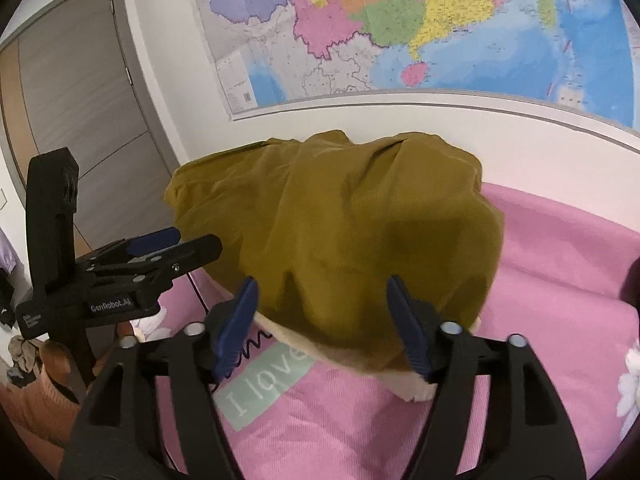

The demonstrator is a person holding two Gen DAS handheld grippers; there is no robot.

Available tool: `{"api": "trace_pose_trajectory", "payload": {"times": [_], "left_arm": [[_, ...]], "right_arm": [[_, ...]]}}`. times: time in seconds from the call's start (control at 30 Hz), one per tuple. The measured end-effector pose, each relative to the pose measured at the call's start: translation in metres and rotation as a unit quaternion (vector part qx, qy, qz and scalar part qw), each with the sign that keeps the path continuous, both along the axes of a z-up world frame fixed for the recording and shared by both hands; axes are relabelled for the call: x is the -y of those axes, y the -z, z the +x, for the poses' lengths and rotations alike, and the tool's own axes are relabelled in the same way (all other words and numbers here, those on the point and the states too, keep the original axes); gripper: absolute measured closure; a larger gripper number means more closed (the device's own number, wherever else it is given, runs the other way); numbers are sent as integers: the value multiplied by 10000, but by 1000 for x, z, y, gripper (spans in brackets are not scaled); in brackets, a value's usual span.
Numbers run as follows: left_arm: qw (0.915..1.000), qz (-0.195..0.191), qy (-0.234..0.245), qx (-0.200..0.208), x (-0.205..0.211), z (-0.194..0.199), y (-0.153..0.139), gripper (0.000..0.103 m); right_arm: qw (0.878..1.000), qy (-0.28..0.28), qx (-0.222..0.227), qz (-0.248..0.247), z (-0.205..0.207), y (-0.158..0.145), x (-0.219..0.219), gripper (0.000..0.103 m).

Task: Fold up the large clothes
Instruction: 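Release the shirt on the pillow stack and open both grippers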

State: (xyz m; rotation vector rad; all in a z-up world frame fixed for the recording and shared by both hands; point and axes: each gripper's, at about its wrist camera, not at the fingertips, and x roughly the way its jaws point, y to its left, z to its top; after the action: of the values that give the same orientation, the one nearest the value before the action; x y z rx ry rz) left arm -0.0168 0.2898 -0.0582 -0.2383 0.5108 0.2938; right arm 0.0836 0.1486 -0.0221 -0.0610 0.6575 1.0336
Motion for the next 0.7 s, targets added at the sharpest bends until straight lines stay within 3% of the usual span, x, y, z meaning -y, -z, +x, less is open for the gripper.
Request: {"api": "trace_pose_trajectory", "payload": {"times": [0.1, 0.23, 0.7], "left_arm": [[9999, -13, -99, 21, 7, -8, 1, 7], [9999, -7, -141, 78, 18, -23, 1, 7], [9989, -178, -435, 79, 45, -69, 13, 7]], "right_arm": [[9998, 77, 182, -18, -10, -4, 9, 28], [9986, 268, 447, 73, -27, -6, 22, 5], [9978, 205, 614, 112, -80, -5, 54, 5]]}}
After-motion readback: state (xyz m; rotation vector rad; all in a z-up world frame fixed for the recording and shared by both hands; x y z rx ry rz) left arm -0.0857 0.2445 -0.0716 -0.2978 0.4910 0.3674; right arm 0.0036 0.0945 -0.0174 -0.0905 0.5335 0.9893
